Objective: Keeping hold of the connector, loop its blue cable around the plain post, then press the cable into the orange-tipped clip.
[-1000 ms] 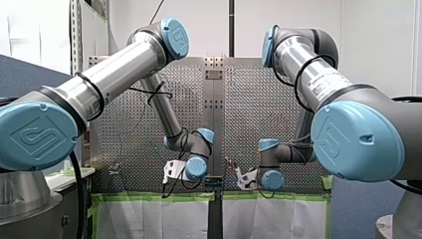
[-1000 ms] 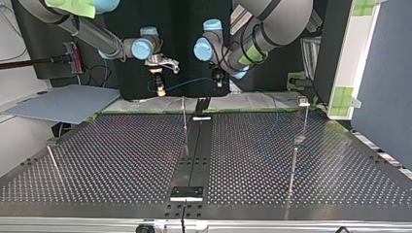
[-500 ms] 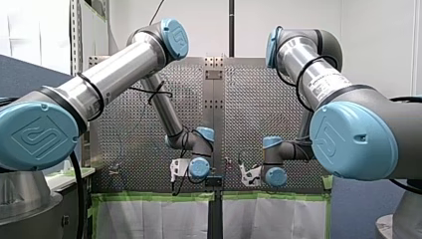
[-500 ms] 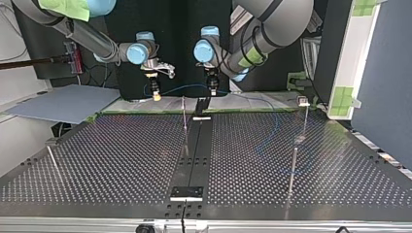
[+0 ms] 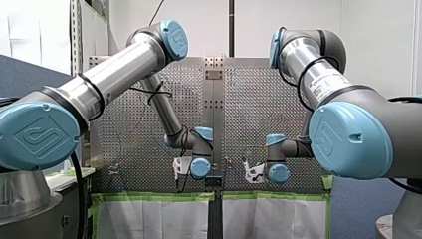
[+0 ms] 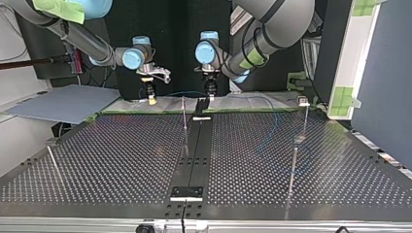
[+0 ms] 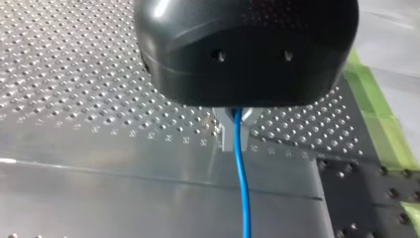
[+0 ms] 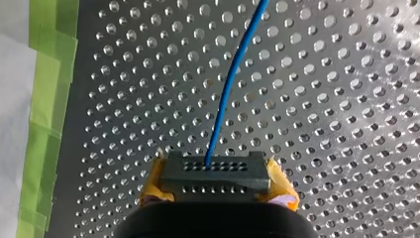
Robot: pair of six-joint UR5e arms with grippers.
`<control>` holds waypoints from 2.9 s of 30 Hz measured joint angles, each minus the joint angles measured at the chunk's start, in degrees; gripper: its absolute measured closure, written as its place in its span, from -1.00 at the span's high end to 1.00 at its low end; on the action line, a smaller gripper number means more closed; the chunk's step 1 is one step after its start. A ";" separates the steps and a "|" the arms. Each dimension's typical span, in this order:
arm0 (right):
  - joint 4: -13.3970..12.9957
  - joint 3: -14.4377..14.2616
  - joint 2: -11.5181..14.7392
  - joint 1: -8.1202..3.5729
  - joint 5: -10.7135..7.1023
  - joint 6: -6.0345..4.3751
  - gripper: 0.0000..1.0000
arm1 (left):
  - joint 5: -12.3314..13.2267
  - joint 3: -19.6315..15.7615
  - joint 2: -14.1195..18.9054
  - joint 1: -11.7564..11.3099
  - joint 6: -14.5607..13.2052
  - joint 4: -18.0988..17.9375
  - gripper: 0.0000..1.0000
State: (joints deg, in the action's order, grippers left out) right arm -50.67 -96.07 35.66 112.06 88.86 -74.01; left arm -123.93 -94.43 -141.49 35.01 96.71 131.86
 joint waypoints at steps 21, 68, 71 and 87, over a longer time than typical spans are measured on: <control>2.78 1.88 0.00 -1.60 -0.09 0.45 -1.00 | 0.92 6.96 -6.24 1.24 0.11 8.16 -1.00; 3.44 1.90 1.13 -5.65 -7.42 -4.78 -1.00 | 3.30 10.24 -4.23 3.05 0.01 9.05 -1.00; 3.30 1.92 1.13 -5.65 -7.28 -5.11 -1.00 | 3.88 10.32 -4.24 2.68 -0.02 9.05 -1.00; 2.37 2.78 1.13 -5.64 -7.13 -7.91 -1.00 | 6.35 11.35 -4.34 -0.31 -0.18 9.39 -1.00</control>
State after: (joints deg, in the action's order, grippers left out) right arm -48.30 -93.28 36.78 106.42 81.73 -81.92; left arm -117.58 -83.08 -145.83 34.70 96.53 141.25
